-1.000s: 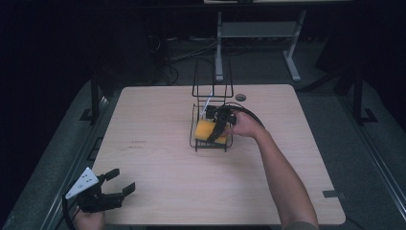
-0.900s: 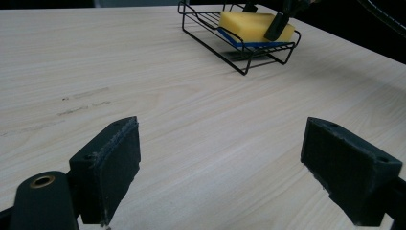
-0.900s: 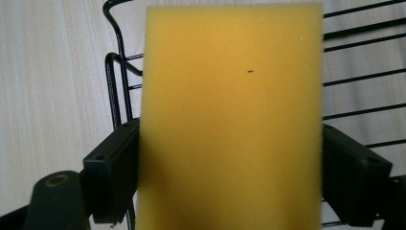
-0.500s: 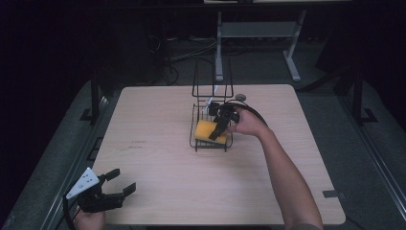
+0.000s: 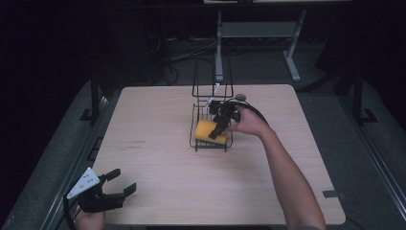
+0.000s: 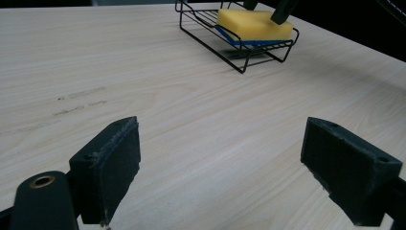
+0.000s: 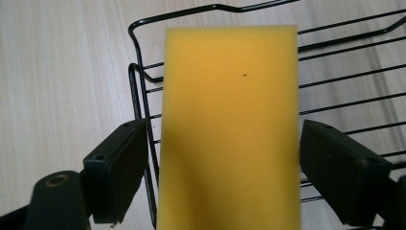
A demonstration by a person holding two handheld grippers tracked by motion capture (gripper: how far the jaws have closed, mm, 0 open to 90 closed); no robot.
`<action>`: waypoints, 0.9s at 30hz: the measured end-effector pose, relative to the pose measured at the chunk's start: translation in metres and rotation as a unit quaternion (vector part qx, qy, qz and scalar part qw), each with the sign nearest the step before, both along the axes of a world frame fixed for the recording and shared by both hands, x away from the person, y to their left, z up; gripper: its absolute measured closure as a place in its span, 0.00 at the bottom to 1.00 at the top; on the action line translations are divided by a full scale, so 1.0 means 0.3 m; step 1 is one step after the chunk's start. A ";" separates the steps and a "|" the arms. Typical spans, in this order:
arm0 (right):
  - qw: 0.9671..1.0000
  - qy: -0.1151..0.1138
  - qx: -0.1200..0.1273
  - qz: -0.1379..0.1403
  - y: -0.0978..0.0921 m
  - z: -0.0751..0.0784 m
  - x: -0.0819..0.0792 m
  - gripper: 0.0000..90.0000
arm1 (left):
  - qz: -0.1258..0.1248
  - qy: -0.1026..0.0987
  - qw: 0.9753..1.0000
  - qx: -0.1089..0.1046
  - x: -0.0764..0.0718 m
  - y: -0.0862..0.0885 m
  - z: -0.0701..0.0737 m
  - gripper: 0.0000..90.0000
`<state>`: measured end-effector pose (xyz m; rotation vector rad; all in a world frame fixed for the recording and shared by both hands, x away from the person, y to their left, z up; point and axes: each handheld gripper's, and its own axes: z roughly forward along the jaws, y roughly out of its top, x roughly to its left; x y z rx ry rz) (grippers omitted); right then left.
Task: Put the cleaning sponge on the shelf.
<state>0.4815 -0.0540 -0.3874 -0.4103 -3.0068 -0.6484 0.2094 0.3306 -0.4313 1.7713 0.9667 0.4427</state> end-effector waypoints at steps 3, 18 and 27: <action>1.000 -0.002 0.000 0.002 -0.001 0.009 -0.004 0.20 | 0.000 0.001 1.000 -0.001 0.001 -0.002 -0.001 0.14; 1.000 -0.001 0.006 0.004 -0.004 0.030 -0.015 0.20 | -0.001 0.000 1.000 0.002 0.003 -0.005 -0.001 0.14; 1.000 -0.002 0.007 0.010 0.017 0.042 -0.039 0.20 | -0.002 -0.001 1.000 0.003 0.003 -0.007 -0.001 0.14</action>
